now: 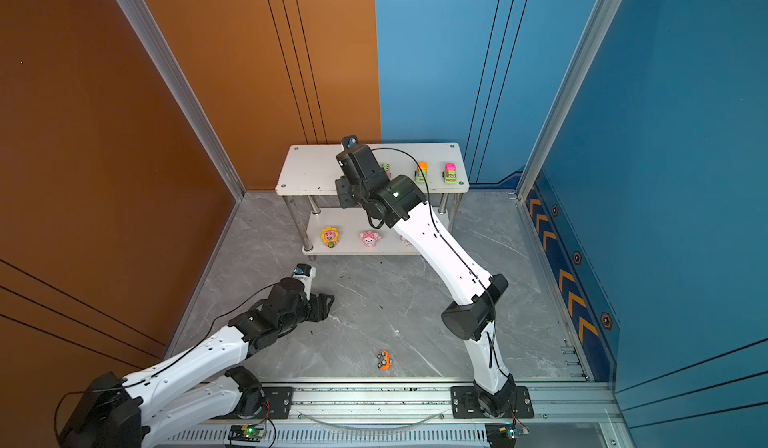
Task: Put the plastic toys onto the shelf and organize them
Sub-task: 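Lift the green truck and carry it to the top shelf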
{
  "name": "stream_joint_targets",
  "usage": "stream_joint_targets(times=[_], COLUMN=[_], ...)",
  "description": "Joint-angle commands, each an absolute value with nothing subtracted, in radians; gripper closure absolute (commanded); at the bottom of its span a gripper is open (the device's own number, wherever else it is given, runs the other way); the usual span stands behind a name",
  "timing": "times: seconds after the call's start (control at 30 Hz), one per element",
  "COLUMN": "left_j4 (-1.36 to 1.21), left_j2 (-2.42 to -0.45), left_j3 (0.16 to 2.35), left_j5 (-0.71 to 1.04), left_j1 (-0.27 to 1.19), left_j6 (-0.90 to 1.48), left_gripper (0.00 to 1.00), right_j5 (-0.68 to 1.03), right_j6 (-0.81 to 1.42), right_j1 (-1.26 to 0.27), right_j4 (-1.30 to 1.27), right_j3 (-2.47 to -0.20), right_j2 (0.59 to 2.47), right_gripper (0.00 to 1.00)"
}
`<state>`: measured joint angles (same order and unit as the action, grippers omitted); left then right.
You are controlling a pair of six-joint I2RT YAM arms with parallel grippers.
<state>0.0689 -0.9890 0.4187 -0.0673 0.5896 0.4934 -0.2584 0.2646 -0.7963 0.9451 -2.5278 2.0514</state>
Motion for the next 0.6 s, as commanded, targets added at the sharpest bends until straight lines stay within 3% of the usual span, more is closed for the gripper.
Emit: stream_joint_targets(times=[0.0, 0.57], left_j4=[0.091, 0.06], left_j2=[-0.989, -1.033], left_j3=[0.421, 0.412], left_j5=[-0.075, -0.062], left_j1=[0.581, 0.564], left_j6=[0.474, 0.467], left_gripper=[0.33, 0.33], right_j5=[-0.268, -0.328], right_j6=[0.248, 0.251], right_j1=[-0.795, -0.788], right_j4=[0.901, 0.836], right_j3=[-2.553, -2.553], right_j2=[2.067, 2.131], right_gripper=[0.83, 0.79])
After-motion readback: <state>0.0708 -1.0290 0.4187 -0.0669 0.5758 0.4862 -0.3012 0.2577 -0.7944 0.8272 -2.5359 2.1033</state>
